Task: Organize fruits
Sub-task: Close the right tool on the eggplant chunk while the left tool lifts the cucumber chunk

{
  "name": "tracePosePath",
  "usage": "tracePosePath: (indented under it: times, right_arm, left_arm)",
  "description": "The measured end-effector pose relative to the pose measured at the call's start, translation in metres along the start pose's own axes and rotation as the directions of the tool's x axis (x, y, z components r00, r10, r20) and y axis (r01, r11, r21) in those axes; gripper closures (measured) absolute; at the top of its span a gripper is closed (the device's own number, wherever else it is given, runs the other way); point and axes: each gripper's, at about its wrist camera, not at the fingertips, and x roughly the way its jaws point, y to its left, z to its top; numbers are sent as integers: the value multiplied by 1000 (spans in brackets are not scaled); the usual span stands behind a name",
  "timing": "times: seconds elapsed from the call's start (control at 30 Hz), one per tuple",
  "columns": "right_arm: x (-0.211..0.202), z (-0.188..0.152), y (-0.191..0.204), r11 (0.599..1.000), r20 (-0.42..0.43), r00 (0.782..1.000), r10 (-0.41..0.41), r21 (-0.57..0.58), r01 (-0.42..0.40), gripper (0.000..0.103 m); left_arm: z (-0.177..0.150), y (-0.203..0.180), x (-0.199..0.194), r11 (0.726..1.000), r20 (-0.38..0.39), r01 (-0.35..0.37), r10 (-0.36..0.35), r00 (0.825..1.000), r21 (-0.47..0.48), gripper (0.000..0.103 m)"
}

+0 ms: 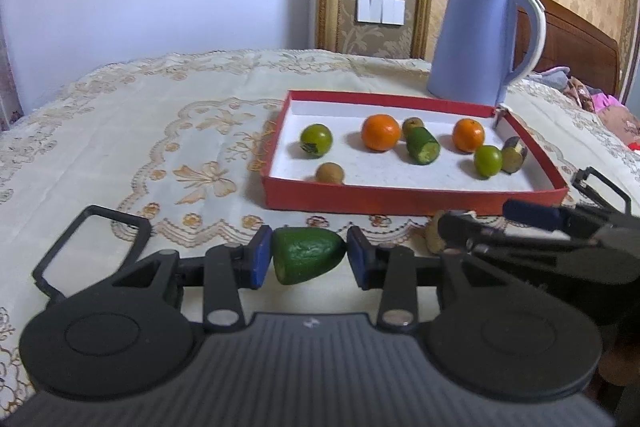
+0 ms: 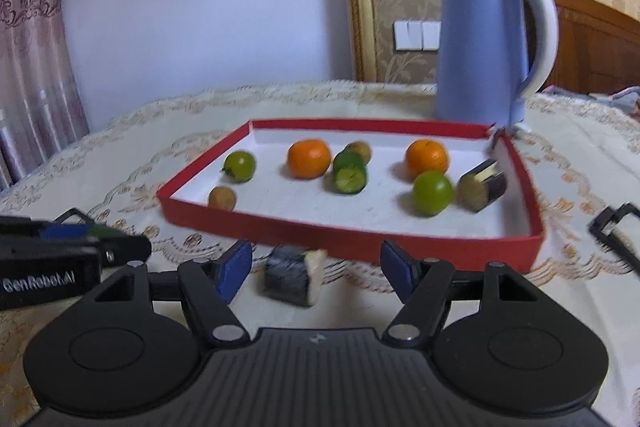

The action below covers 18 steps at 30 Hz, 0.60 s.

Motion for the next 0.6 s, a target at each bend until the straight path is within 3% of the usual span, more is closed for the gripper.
tracePosePath:
  times: [0.3, 0.6]
  right_arm:
    - [16, -3, 13, 1000, -46, 999, -19, -15, 18, 33]
    - [20, -3, 13, 999, -60, 998, -32, -12, 32, 53]
  left_arm:
    - [-1, 12, -2, 1000, -1, 5, -5, 1000, -18, 66]
    - [-2, 16, -1, 1000, -3, 3, -3, 1000, -30, 66]
